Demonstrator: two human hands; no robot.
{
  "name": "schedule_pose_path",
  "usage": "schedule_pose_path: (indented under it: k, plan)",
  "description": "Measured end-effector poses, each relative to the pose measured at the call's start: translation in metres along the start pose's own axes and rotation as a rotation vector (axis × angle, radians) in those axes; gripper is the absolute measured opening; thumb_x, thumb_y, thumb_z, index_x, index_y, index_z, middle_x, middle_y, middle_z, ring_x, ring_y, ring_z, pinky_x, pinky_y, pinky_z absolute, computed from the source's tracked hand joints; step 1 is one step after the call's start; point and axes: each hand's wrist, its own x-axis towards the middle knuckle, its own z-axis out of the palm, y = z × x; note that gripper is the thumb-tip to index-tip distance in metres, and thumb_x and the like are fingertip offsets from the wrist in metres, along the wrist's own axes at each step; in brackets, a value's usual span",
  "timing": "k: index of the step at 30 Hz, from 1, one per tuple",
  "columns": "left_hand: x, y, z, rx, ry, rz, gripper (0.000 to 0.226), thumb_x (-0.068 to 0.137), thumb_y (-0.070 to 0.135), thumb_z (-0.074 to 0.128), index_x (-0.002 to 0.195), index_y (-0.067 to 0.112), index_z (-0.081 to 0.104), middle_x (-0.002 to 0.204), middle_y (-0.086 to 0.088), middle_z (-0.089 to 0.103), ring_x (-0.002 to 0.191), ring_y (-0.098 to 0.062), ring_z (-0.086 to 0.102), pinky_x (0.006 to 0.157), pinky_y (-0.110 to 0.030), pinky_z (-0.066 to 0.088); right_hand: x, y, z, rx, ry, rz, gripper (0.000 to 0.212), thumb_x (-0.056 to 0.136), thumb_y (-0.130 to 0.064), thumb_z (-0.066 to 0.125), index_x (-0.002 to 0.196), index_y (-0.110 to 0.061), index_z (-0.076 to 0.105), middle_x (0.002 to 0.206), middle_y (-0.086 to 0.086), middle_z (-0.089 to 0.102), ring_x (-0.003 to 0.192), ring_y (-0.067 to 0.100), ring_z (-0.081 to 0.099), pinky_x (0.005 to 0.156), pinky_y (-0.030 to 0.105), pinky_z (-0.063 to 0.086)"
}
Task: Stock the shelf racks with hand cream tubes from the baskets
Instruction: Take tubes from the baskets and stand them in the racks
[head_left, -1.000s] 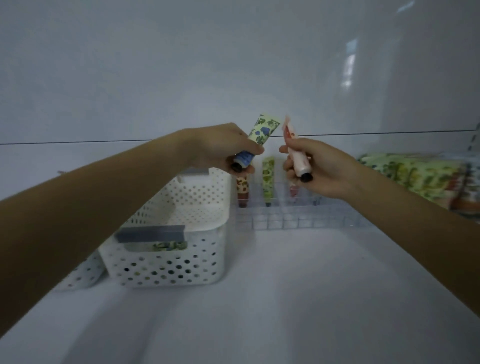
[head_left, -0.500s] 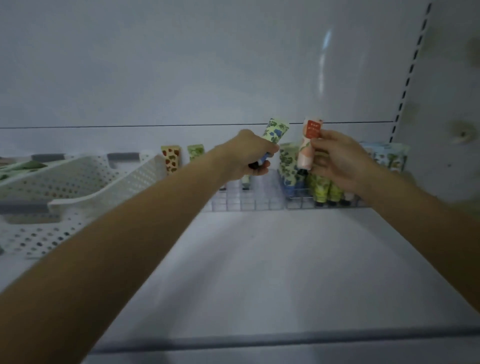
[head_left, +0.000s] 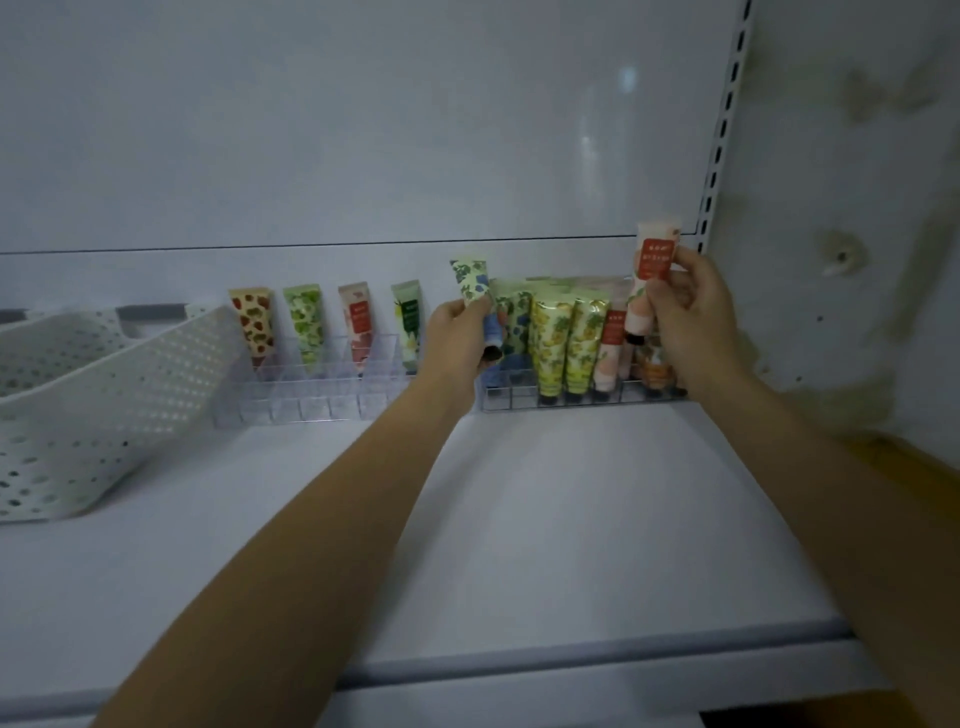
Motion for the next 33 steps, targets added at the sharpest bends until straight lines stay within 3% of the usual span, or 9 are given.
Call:
schedule_pose_path:
  k: [3, 7, 10, 13, 19, 23, 26, 29, 33]
  plan:
    - [-0.003, -0.012, -0.004, 0.040, -0.024, 0.052, 0.011, 0.093, 0.018, 0.054, 0.101, 0.010, 0.050, 0.081, -0.002, 0.055, 0.065, -0.012, 0.054, 0.052, -0.020, 0.050, 0.000, 0.012, -0.007, -0.107, -0.030, -0.021, 0.031, 0.094, -0.008, 0.047, 0.125, -0.011, 0.045, 0.101, -0.005, 0.054, 0.081, 0.001, 0.054, 0.074, 0.013, 0.047]
    - [-0.007, -0.019, -0.009, 0.109, -0.050, 0.129, 0.012, 0.091, 0.016, 0.056, 0.100, 0.009, 0.053, 0.081, -0.002, 0.059, 0.068, -0.014, 0.059, 0.060, -0.022, 0.053, -0.004, 0.024, -0.006, -0.360, -0.114, -0.054, 0.025, 0.092, -0.012, 0.052, 0.117, -0.008, 0.046, 0.112, 0.006, 0.057, 0.094, 0.018, 0.056, 0.087, 0.036, 0.047]
    - [-0.008, -0.025, -0.011, 0.140, -0.033, 0.145, 0.004, 0.092, 0.017, 0.056, 0.090, 0.013, 0.057, 0.078, 0.000, 0.060, 0.071, -0.014, 0.060, 0.072, -0.026, 0.053, -0.006, 0.029, -0.007, -0.451, -0.112, -0.068, 0.025, 0.092, -0.012, 0.052, 0.116, -0.005, 0.047, 0.114, 0.010, 0.056, 0.089, 0.018, 0.053, 0.079, 0.032, 0.044]
    - [-0.009, -0.030, -0.011, 0.155, -0.006, 0.137, 0.017, 0.090, 0.019, 0.058, 0.105, 0.009, 0.056, 0.083, 0.001, 0.060, 0.083, -0.019, 0.062, 0.086, -0.036, 0.053, -0.009, 0.033, -0.010, -0.503, -0.130, -0.076, 0.026, 0.093, -0.010, 0.050, 0.118, -0.003, 0.046, 0.112, 0.011, 0.058, 0.092, 0.021, 0.055, 0.082, 0.037, 0.046]
    - [-0.016, -0.033, -0.012, 0.167, 0.005, 0.164, 0.020, 0.090, 0.018, 0.059, 0.107, 0.013, 0.053, 0.088, 0.002, 0.056, 0.074, -0.007, 0.056, 0.074, -0.024, 0.050, -0.011, 0.041, -0.008, -0.586, -0.216, -0.137, 0.044, 0.092, -0.003, 0.047, 0.134, -0.007, 0.036, 0.124, 0.015, 0.054, 0.107, 0.031, 0.055, 0.090, 0.044, 0.046]
    - [-0.018, -0.030, -0.011, 0.147, 0.024, 0.146, 0.020, 0.087, 0.012, 0.060, 0.104, 0.013, 0.049, 0.084, 0.004, 0.052, 0.074, -0.010, 0.053, 0.077, -0.029, 0.050, -0.014, 0.035, -0.008, -0.663, -0.122, -0.229, 0.061, 0.092, -0.003, 0.046, 0.146, -0.007, 0.019, 0.142, 0.018, 0.033, 0.129, 0.030, 0.034, 0.106, 0.040, 0.032]
    - [-0.014, -0.023, -0.014, 0.207, 0.035, 0.212, 0.025, 0.085, 0.011, 0.062, 0.104, 0.014, 0.046, 0.082, 0.002, 0.047, 0.081, -0.017, 0.050, 0.083, -0.034, 0.048, -0.021, 0.025, -0.005, -0.705, -0.061, -0.408, 0.055, 0.089, -0.003, 0.049, 0.141, -0.005, 0.031, 0.141, 0.018, 0.033, 0.131, 0.029, 0.030, 0.107, 0.031, 0.026]
    - [-0.008, -0.011, -0.014, 0.321, 0.029, 0.311, 0.032, 0.083, 0.011, 0.063, 0.105, 0.019, 0.041, 0.093, -0.004, 0.053, 0.089, -0.021, 0.053, 0.086, -0.039, 0.050, -0.031, 0.022, 0.007, -0.725, -0.173, -0.643, 0.043, 0.082, -0.002, 0.052, 0.125, -0.003, 0.053, 0.128, 0.018, 0.049, 0.118, 0.028, 0.041, 0.101, 0.034, 0.031]
    - [0.003, 0.002, -0.005, 0.482, -0.004, 0.434, 0.030, 0.084, 0.018, 0.064, 0.106, 0.016, 0.044, 0.095, -0.006, 0.056, 0.084, -0.023, 0.059, 0.076, -0.037, 0.052, -0.046, 0.034, 0.026, -0.770, -0.591, -0.837, 0.034, 0.080, -0.015, 0.046, 0.106, -0.004, 0.067, 0.104, 0.012, 0.064, 0.097, 0.027, 0.055, 0.086, 0.035, 0.044]
